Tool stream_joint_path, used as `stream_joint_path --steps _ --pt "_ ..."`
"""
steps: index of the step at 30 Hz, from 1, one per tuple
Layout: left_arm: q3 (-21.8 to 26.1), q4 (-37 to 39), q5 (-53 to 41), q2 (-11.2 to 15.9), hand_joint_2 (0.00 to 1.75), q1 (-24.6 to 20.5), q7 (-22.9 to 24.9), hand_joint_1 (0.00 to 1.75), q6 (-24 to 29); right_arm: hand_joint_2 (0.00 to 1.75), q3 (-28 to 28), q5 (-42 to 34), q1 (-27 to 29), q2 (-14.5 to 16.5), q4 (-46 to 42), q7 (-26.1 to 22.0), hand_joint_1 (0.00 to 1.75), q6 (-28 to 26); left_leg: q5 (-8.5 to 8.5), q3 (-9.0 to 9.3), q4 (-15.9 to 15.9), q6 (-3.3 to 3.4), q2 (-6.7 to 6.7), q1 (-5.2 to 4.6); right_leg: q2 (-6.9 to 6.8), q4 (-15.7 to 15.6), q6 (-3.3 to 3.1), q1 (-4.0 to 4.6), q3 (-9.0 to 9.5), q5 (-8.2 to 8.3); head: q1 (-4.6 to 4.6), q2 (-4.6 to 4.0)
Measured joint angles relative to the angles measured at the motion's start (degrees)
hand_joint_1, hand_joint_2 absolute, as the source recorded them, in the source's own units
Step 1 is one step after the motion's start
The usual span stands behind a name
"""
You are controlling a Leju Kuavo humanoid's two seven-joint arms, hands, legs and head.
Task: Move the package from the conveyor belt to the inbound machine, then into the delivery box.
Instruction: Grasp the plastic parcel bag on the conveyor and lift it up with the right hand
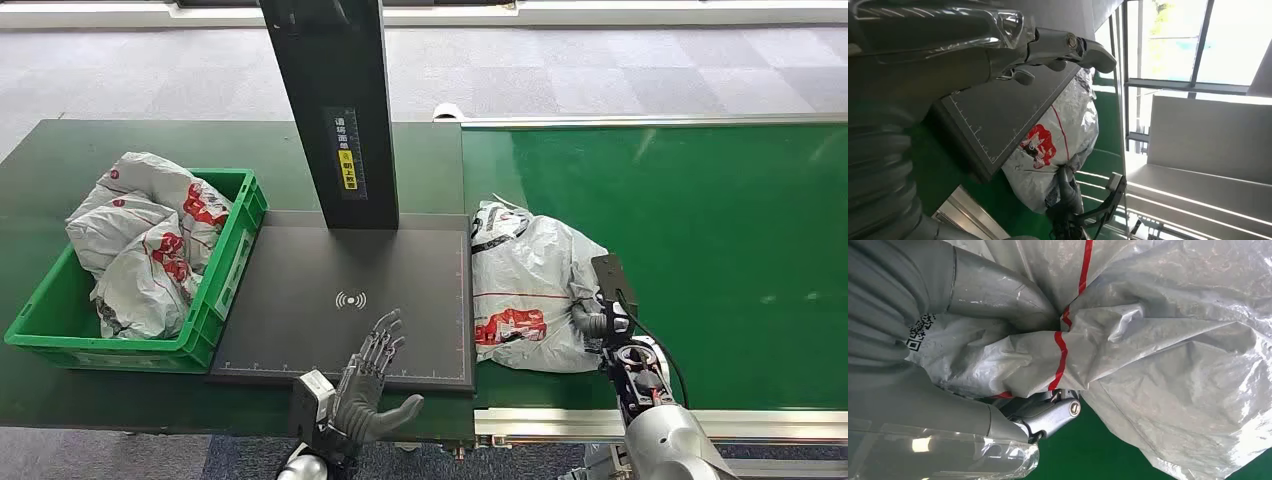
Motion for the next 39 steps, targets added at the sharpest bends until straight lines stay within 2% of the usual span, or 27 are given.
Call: stream_joint_path --steps 5,9,11,15,18,22,25,28,33,39 --pt "0.0 0.0 -0.1 -0.1 1.75 -0.1 0.0 0.00 0.2 1.75 -0.1 0.0 0.0 0.2 0.0 -0.7 1.75 0.6 -0.08 0.20 0.0 0.01 0.03 0.00 0.00 0.0 -0.01 0.00 0.23 -0.05 0.01 0.00" --pt "0.2 -0.4 -0.2 -0.1 1.75 -0.1 0.0 0.00 1.6 1.75 -0.7 0.7 0.1 0.7 0.0 -4.7 1.75 0.2 -0.11 0.15 0.0 0.03 0.09 -0.01 0.01 0.0 -0.02 -0.01 0.27 -0.06 0.01 0.00" --pt "0.3 -1.2 -0.2 0.0 1.75 0.3 0.0 0.00 2.9 1.75 -0.9 1.6 0.2 1.4 0.0 -9.6 1.75 -0.2 -0.05 0.03 0.0 0.02 0.07 -0.02 0.01 0.0 -0.02 -0.01 0.16 -0.04 0.01 0.00" --pt "0.9 -4.7 -0.6 0.3 1.75 1.6 0.0 0.00 5.3 1.75 -0.4 2.8 0.9 4.6 -2.2 -23.8 1.75 -4.0 0.26 -0.55 0.0 0.06 -0.12 -0.01 -0.13 0.1 -0.03 0.00 -0.41 0.08 -0.01 0.00" --pt "1.2 -8.7 -2.5 0.9 1.75 3.0 0.0 0.00 8.1 1.75 1.9 1.7 3.5 8.5 -10.2 -30.0 1.75 -6.5 0.33 -0.80 0.0 0.03 -0.26 0.01 -0.24 0.1 -0.06 0.02 -0.72 0.06 0.01 0.00" --pt "1.3 -18.7 -4.5 3.3 1.75 5.5 0.0 0.00 17.1 1.75 10.0 -6.5 14.5 13.6 -33.1 -31.3 1.75 -9.5 0.30 -1.22 -0.1 0.00 -0.53 0.02 -0.52 0.1 -0.14 0.03 -1.07 -0.12 0.02 0.00" --pt "1.6 -26.5 -4.6 5.7 1.75 7.4 -0.1 0.00 19.6 1.75 16.9 -11.4 23.0 15.4 -49.4 -31.9 1.75 -12.9 0.26 -1.46 -0.1 -0.06 -0.70 0.02 -0.70 0.1 -0.20 0.03 -1.24 -0.22 0.01 0.00" --pt "1.4 -32.2 -5.1 7.6 1.75 8.6 -0.1 0.00 21.6 1.75 22.0 -13.0 28.5 15.9 -60.7 -32.0 1.75 -14.7 0.22 -1.53 -0.1 -0.08 -0.77 0.01 -0.77 0.1 -0.19 0.02 -1.30 -0.29 0.03 0.00" --pt "0.9 -39.5 -4.3 10.8 1.75 8.1 -0.1 0.00 24.2 1.75 28.1 -13.0 35.2 15.9 -72.3 -31.2 1.75 -16.2 0.22 -1.55 -0.1 -0.08 -0.87 -0.01 -0.91 0.1 -0.16 -0.01 -1.28 -0.31 0.03 0.00" --pt "0.4 -43.5 -4.1 13.0 1.75 5.7 0.0 0.00 24.4 1.75 32.1 -13.3 38.5 15.9 -77.5 -31.0 1.75 -16.0 0.24 -1.49 -0.1 -0.09 -0.86 -0.01 -0.91 0.1 -0.17 0.00 -1.23 -0.29 0.03 0.00"
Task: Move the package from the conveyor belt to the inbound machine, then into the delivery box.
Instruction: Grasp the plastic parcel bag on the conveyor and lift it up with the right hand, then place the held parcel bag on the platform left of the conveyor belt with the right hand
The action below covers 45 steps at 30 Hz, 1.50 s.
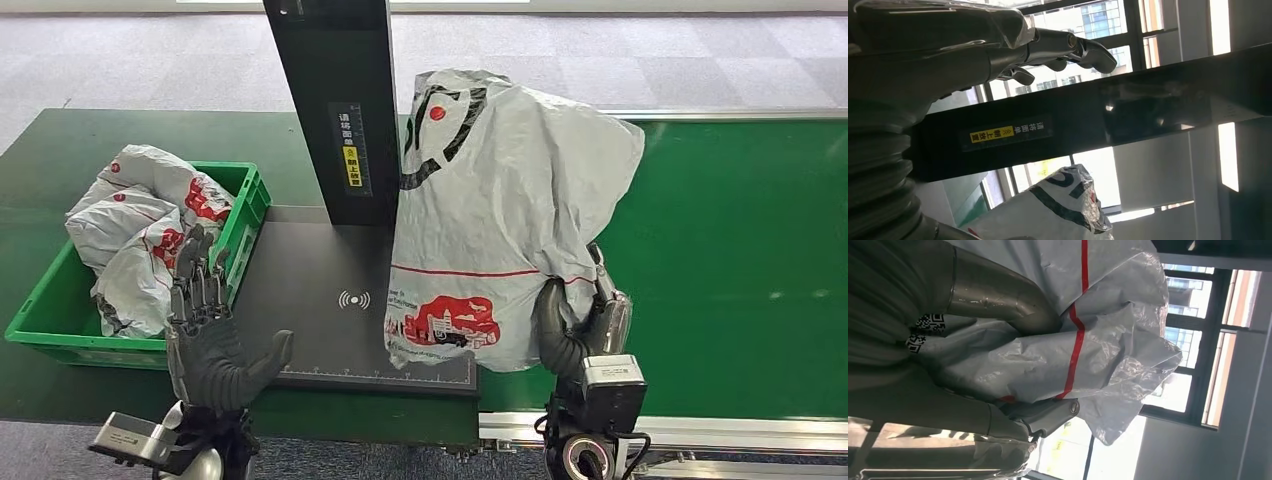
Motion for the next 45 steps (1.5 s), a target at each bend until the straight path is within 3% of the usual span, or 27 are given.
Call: stream_joint_path --steps 5,10,15,22,23,26,27,34,45 --pt "-0.6 -1.2 -0.8 0.5 1.75 -2.2 0.0 0.00 0.6 1.75 2.0 -1.7 -0.3 0.0 -0.6 1.1 1.75 3.1 0.00 -0.03 0.0 0.00 -0.01 0.00 -0.01 0.0 0.00 0.00 0.00 0.00 0.00 0.00" --pt "-0.6 -1.0 -1.5 -0.1 1.75 -4.9 0.0 0.00 -1.4 1.75 4.3 -6.3 -4.8 0.8 4.9 5.4 1.75 11.2 0.03 -0.01 0.0 0.00 0.00 0.01 0.00 0.0 0.00 0.01 0.02 0.01 0.00 0.00" --pt "-0.3 1.1 -3.0 -1.8 1.75 -7.3 0.0 0.00 -4.6 1.75 3.3 -11.0 -13.7 2.2 22.1 5.7 1.75 16.8 0.10 0.03 0.0 -0.01 0.02 0.01 0.00 0.0 -0.02 0.01 0.05 0.08 0.01 0.00" --pt "0.5 4.3 -3.3 -3.2 1.75 -9.2 0.0 0.00 -5.9 1.75 0.9 -13.7 -23.3 3.4 46.6 3.8 1.75 18.1 0.11 0.01 0.0 -0.01 -0.03 0.00 -0.02 0.0 -0.01 0.01 0.03 0.09 0.00 0.00" --pt "0.6 4.7 -3.5 -3.4 1.75 -9.2 0.0 0.00 -5.8 1.75 0.7 -13.8 -24.0 3.5 49.1 3.7 1.51 17.9 0.11 0.00 0.0 -0.01 -0.03 0.00 -0.02 0.0 -0.01 0.01 0.01 0.09 0.01 0.00" --pt "0.8 5.6 -3.8 -3.7 1.75 -9.2 0.0 0.00 -5.4 1.75 0.0 -14.1 -25.4 3.7 54.6 3.2 0.20 17.4 0.10 -0.04 0.0 -0.02 -0.03 0.00 -0.02 0.0 -0.01 0.00 -0.04 0.08 0.00 0.00" --pt "0.8 5.8 -4.0 -3.8 1.75 -9.2 0.0 0.00 -5.2 1.75 -0.2 -14.1 -25.7 3.7 55.9 3.2 0.00 17.1 0.10 -0.05 0.0 -0.02 -0.03 0.00 -0.02 0.0 -0.01 0.00 -0.05 0.08 0.00 0.00" --pt "0.8 7.2 -4.3 -4.8 1.75 -9.3 0.0 0.00 -4.5 1.75 0.0 -10.4 -27.5 4.1 61.8 4.7 0.00 17.2 0.10 -0.06 0.0 -0.01 -0.02 0.00 -0.02 0.0 -0.01 0.00 -0.06 0.09 0.01 0.00" --pt "0.8 8.4 -4.3 -5.4 1.75 -9.5 0.0 0.00 -4.9 1.75 5.4 -7.3 -27.8 4.4 64.7 4.7 0.00 20.4 0.10 -0.07 0.0 -0.02 -0.01 0.00 -0.02 0.0 -0.01 0.00 -0.06 0.08 0.01 0.00"
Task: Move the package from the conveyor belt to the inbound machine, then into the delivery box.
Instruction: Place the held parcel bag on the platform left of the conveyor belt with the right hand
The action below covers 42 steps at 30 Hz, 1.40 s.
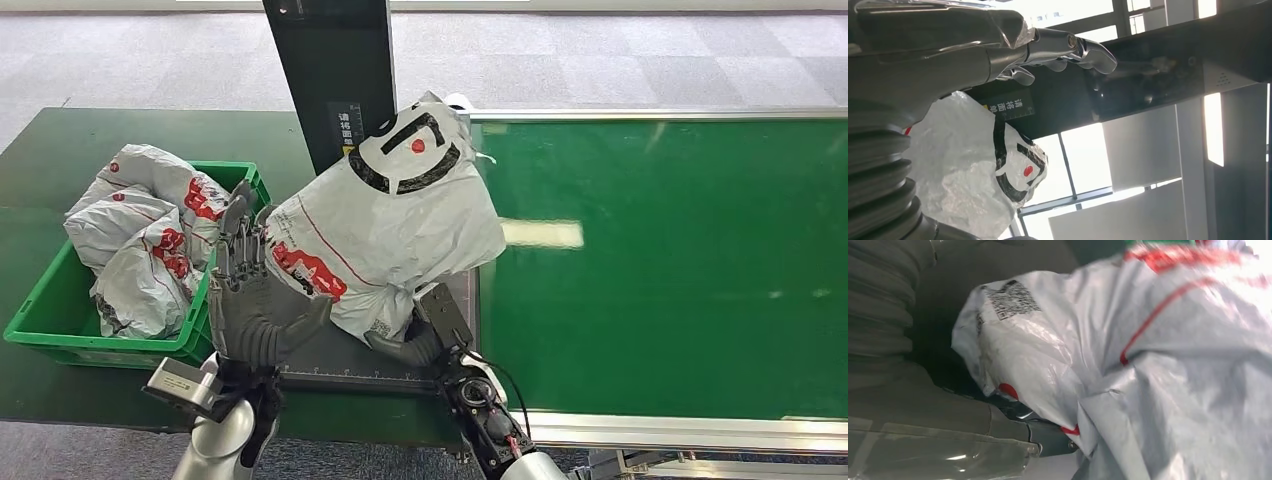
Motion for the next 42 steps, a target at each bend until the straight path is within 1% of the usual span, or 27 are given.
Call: stream_joint_path --steps 6,9,12,15,19,22,25,28,33,37,42 --pt "-0.3 1.5 0.9 -0.4 1.75 -1.3 0.0 0.00 -0.7 1.75 7.9 0.4 0.5 0.0 -0.8 -5.0 0.00 4.4 0.00 0.00 0.0 0.00 -0.01 0.00 0.00 0.0 0.00 0.00 -0.01 0.00 -0.01 0.00" --pt "-0.5 2.1 1.4 -0.4 1.75 -2.0 0.0 0.00 -0.7 1.75 11.3 1.1 1.0 0.0 -2.7 -9.3 0.00 5.7 0.00 0.00 0.0 0.00 -0.01 0.00 0.00 0.0 0.00 0.00 -0.01 0.00 -0.01 0.00" --pt "-0.7 2.4 1.8 -0.2 1.75 -2.1 0.0 0.00 -0.5 1.75 13.2 2.3 2.2 -0.3 -7.9 -14.0 0.00 7.0 0.00 0.00 0.0 0.00 -0.02 0.00 0.00 0.0 0.00 0.00 -0.02 0.00 0.01 0.00" --pt "-0.7 2.4 2.1 0.1 1.75 -1.8 0.0 0.00 -0.3 1.75 13.1 2.4 4.7 -1.3 -17.0 -14.9 0.00 8.2 0.00 -0.02 0.0 0.00 -0.03 0.00 -0.01 0.0 0.00 -0.01 -0.02 0.00 0.02 0.00" --pt "-0.7 2.4 2.4 0.7 1.75 -1.3 0.0 0.00 -0.3 1.75 10.4 -0.1 9.3 -2.5 -29.1 -14.3 0.00 8.5 0.00 -0.03 0.0 0.00 -0.11 -0.01 -0.05 0.0 0.00 -0.01 -0.03 -0.01 -0.01 0.00" --pt "-0.7 2.4 2.4 1.1 1.75 -0.2 0.0 0.00 -1.0 1.75 4.8 -4.5 12.9 -3.9 -37.7 -14.9 0.00 9.1 0.00 -0.04 0.0 0.00 -0.18 -0.02 -0.11 0.0 0.01 -0.02 -0.02 -0.02 0.00 0.00" --pt "-0.7 2.8 2.3 1.5 1.75 0.2 0.0 0.00 -1.9 1.75 -1.5 -8.5 17.1 -5.4 -46.4 -16.3 0.00 12.1 -0.01 -0.05 0.0 0.01 -0.18 -0.05 -0.14 0.0 0.01 -0.06 -0.01 -0.01 0.00 0.00" --pt "-0.7 3.4 2.3 1.8 1.75 0.2 0.0 0.00 -2.3 1.75 -5.5 -10.0 20.3 -6.4 -53.2 -16.7 0.00 14.0 -0.02 -0.05 0.0 0.01 -0.15 -0.06 -0.13 0.0 0.01 -0.07 -0.02 -0.01 0.00 0.00" --pt "-0.8 3.9 2.3 2.0 1.75 0.2 0.0 0.00 -2.4 1.75 -8.3 -10.3 22.6 -7.4 -58.8 -16.8 0.00 14.5 -0.01 -0.04 0.0 0.01 -0.15 -0.04 -0.13 0.0 0.01 -0.05 -0.03 -0.01 -0.01 0.00" --pt "-0.8 4.4 2.3 2.0 1.75 0.2 0.0 0.00 -2.5 1.75 -9.7 -12.1 24.2 -7.8 -61.7 -16.8 0.00 14.8 -0.01 -0.04 0.0 0.01 -0.16 -0.04 -0.14 0.0 0.01 -0.04 -0.02 -0.01 -0.01 0.00" --pt "-1.1 5.0 1.8 2.0 1.75 0.6 0.0 0.00 -2.1 1.75 -13.4 -14.4 26.2 -8.3 -63.7 -16.8 0.00 14.9 -0.02 -0.05 0.0 0.02 -0.15 -0.06 -0.14 0.0 0.01 -0.07 -0.01 -0.01 0.00 0.00"
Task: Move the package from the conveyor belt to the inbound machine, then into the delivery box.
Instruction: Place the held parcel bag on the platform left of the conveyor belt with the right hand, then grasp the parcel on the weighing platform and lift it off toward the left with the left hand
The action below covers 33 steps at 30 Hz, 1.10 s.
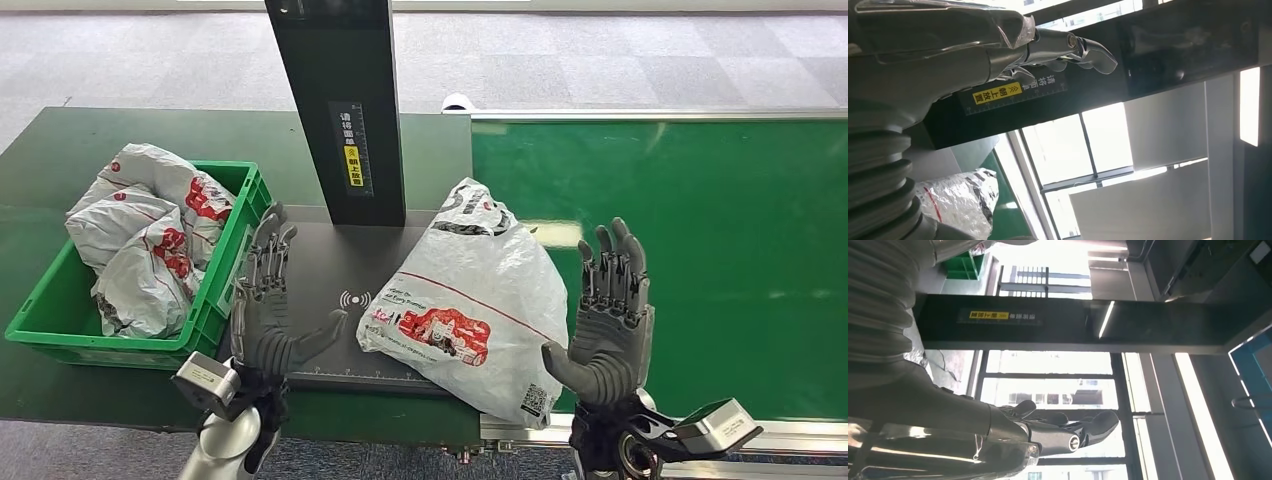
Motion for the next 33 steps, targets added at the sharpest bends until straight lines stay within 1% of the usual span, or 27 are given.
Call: stream_joint_path --steps 4,7,9,11,13,15,17,20,25,28,33 --pt "-0.2 0.1 -1.5 -0.3 1.75 1.0 0.0 0.00 0.2 1.75 -2.8 -0.1 0.6 0.0 -0.4 0.0 0.00 1.0 0.00 0.00 0.0 0.01 0.00 0.00 0.00 0.0 0.00 -0.01 0.00 0.00 0.00 0.00" --pt "0.0 1.6 -6.6 -1.2 1.75 1.4 0.1 0.00 -1.9 1.75 -5.0 -0.2 0.7 0.6 -0.8 0.0 0.00 2.7 0.00 0.01 0.0 0.01 -0.04 0.00 -0.02 0.0 0.00 0.00 0.00 0.00 -0.01 0.00" --pt "0.4 5.3 -12.6 -2.9 1.75 0.8 0.6 0.00 -3.2 1.75 -6.5 -0.2 0.4 1.2 -0.8 0.0 0.00 3.7 0.00 0.01 0.0 0.01 -0.07 0.00 -0.03 0.0 0.00 0.00 0.02 0.00 -0.01 0.00" --pt "0.5 10.5 -18.1 -5.2 1.75 -0.7 1.1 0.00 -3.5 1.75 -7.6 0.3 -0.3 1.7 -0.6 0.0 0.00 4.1 0.01 0.01 0.0 0.02 -0.06 0.00 -0.03 0.0 0.01 -0.01 0.03 0.01 -0.01 0.00" --pt "0.3 16.9 -22.2 -7.9 1.75 -3.3 2.0 0.00 -3.2 1.75 -8.1 1.0 -1.5 2.3 0.1 0.0 0.00 4.1 0.03 0.01 0.0 0.04 -0.06 -0.02 -0.04 0.0 0.03 -0.03 0.04 0.04 -0.01 0.00" --pt "-0.9 23.5 -23.6 -9.8 1.75 -6.4 4.0 0.00 -1.6 1.75 -8.3 1.7 -2.9 2.8 1.1 0.0 0.00 3.9 0.05 0.04 0.1 0.06 -0.05 -0.03 -0.03 0.0 0.06 -0.05 0.05 0.07 -0.02 0.00" --pt "-3.8 30.0 -22.3 -10.8 1.75 -9.7 7.7 0.00 1.8 1.75 -8.3 2.1 -4.1 3.3 2.3 0.0 0.00 3.8 0.06 0.06 0.1 0.07 -0.05 -0.03 -0.02 0.0 0.07 -0.05 0.05 0.08 -0.04 0.00" --pt "-10.3 38.0 -19.0 -11.6 1.75 -14.8 13.4 0.00 7.1 1.75 -8.3 2.4 -5.8 3.9 4.1 0.0 0.00 3.7 0.07 0.04 0.1 0.07 -0.07 -0.03 -0.02 0.0 0.08 -0.05 0.05 0.09 -0.06 0.00" --pt "-21.1 47.2 -15.4 -13.4 1.75 -21.6 21.3 0.00 12.4 1.75 -8.2 2.7 -7.7 4.4 6.4 0.0 0.00 3.7 0.07 -0.04 0.1 0.07 -0.09 -0.03 -0.04 0.0 0.08 -0.04 0.03 0.08 -0.03 0.00" --pt "-25.9 50.3 -14.9 -13.9 1.75 -23.9 23.1 0.00 13.2 1.75 -8.1 2.7 -8.3 4.5 7.3 0.0 0.00 3.7 0.06 -0.07 0.1 0.06 -0.07 -0.03 -0.03 0.0 0.08 -0.04 0.00 0.08 -0.04 0.00" --pt "-29.5 52.9 -14.4 -14.0 1.75 -25.3 24.2 0.00 13.2 1.75 -8.1 2.7 -8.7 4.6 8.2 0.0 0.00 3.7 0.06 -0.06 0.1 0.06 -0.08 -0.02 -0.04 0.0 0.08 -0.04 -0.01 0.08 -0.03 0.00"
